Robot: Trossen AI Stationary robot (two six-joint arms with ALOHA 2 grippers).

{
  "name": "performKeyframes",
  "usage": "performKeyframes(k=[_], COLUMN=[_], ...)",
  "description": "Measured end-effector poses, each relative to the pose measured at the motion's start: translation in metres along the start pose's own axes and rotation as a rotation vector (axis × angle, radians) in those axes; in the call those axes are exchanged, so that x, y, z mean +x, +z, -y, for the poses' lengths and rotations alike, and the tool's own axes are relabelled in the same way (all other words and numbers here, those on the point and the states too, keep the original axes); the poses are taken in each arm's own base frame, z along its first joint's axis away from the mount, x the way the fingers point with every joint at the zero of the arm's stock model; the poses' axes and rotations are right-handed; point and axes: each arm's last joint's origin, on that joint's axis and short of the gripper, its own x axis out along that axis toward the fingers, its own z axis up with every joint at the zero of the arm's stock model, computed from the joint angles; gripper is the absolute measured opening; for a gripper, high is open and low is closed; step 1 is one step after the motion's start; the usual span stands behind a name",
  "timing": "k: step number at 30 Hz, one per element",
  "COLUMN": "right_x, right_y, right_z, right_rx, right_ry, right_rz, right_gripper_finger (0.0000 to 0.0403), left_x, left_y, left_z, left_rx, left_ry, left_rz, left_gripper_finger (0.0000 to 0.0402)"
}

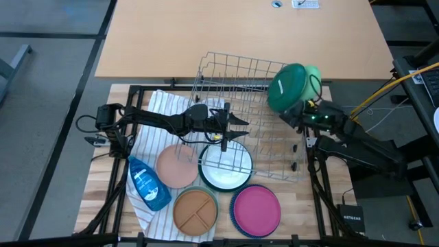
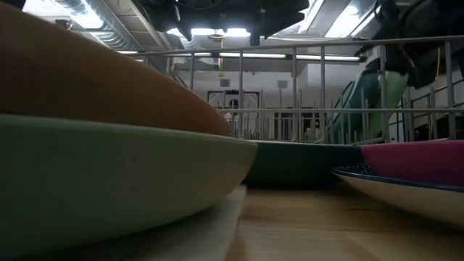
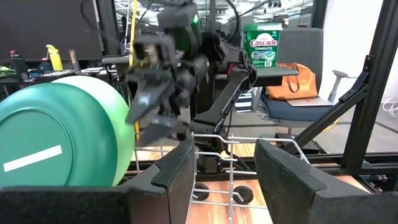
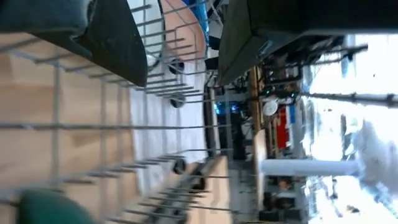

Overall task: Sort dishes
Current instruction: Put the light orange plate in the dish rack

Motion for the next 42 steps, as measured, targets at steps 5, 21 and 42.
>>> performKeyframes(k=[5, 21, 42], right_x=[-0.012, -0.020, -0.020], right_y=[0.000, -0.004, -0.003], right_z=[-0.019, -0.039, -0.041], right_rx=[-0.160, -0.604, -0.619], right_ry=[0.072, 0.278, 0.289], right_rz=[-0.018, -0.115, -0.080], right_gripper_finger=[0.0200, 0.0200, 0.0200], left_x=[0.000, -0.028, -0.165], left_y=[0.001, 0.051, 0.081], left_z=[0.000, 0.009, 0.031], left_rx=[0.001, 0.082, -0.307], left_ry=[0.000, -0.047, 0.017], left_rz=[0.006, 0.042, -0.730], left_gripper_finger=[0.0156, 0.0156, 0.0156])
